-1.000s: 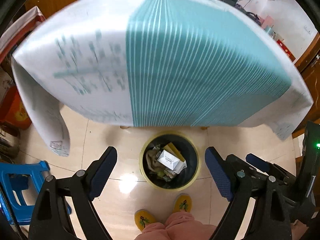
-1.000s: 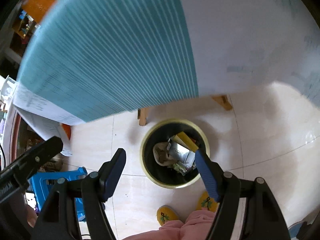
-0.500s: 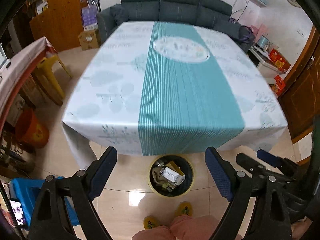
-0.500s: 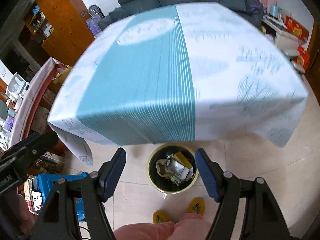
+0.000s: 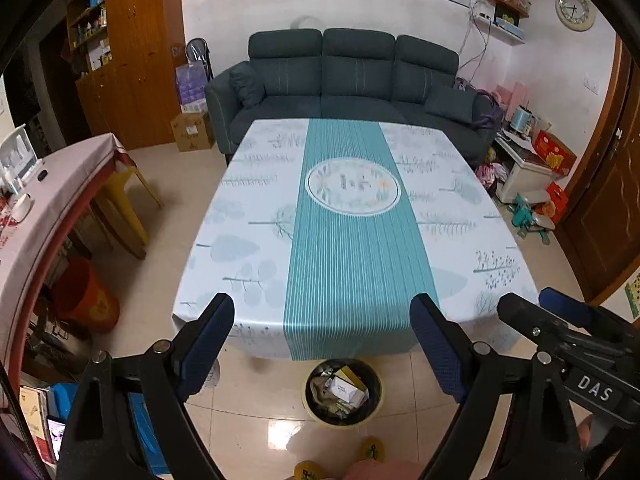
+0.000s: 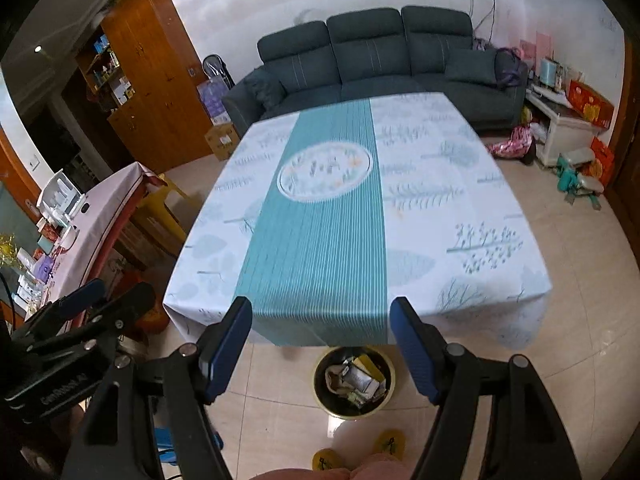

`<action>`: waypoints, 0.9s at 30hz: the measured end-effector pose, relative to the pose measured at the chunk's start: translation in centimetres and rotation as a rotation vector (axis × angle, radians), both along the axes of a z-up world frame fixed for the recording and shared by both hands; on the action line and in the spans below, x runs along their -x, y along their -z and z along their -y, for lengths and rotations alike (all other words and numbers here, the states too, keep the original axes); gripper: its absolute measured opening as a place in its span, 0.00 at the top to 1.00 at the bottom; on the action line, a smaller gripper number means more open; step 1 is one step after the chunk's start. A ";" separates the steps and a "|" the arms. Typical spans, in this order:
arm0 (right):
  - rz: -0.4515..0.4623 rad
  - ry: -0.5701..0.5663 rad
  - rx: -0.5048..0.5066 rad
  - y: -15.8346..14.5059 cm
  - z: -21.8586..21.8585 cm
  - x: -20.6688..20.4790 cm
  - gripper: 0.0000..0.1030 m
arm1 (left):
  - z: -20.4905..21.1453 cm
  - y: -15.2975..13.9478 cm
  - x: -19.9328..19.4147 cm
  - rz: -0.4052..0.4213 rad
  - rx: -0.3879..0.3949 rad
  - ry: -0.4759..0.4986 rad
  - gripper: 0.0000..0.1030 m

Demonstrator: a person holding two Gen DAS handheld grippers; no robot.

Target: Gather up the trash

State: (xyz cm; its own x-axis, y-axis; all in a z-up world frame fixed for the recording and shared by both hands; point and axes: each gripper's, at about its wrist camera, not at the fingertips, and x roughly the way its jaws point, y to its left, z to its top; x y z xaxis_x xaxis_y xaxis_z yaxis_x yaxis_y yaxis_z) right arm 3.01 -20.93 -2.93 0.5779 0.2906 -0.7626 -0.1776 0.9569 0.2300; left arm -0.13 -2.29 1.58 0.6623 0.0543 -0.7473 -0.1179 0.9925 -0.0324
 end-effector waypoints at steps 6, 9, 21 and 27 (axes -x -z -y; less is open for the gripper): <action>0.031 -0.021 0.024 -2.0 -0.2 -0.2 0.30 | 0.6 -1.1 -0.1 -0.001 -0.002 -0.016 0.14; 0.038 -0.034 0.033 -2.5 -0.2 -0.3 0.30 | 1.1 -1.3 -0.3 -0.003 -0.008 -0.013 0.15; 0.046 -0.068 0.050 -2.8 0.0 -1.3 0.30 | 1.9 -0.8 -1.3 -0.027 -0.014 -0.044 0.15; 0.046 -0.069 0.051 -2.7 0.4 -1.8 0.30 | 1.9 -0.7 -1.4 -0.028 -0.017 -0.041 0.15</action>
State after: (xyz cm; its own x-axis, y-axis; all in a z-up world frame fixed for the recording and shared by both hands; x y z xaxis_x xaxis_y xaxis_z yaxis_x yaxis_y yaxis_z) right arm 4.84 -21.34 -0.21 0.5923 0.2930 -0.7506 -0.2531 0.9520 0.1718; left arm 1.30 -4.18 2.31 0.6381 0.0941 -0.7641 -0.1594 0.9871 -0.0116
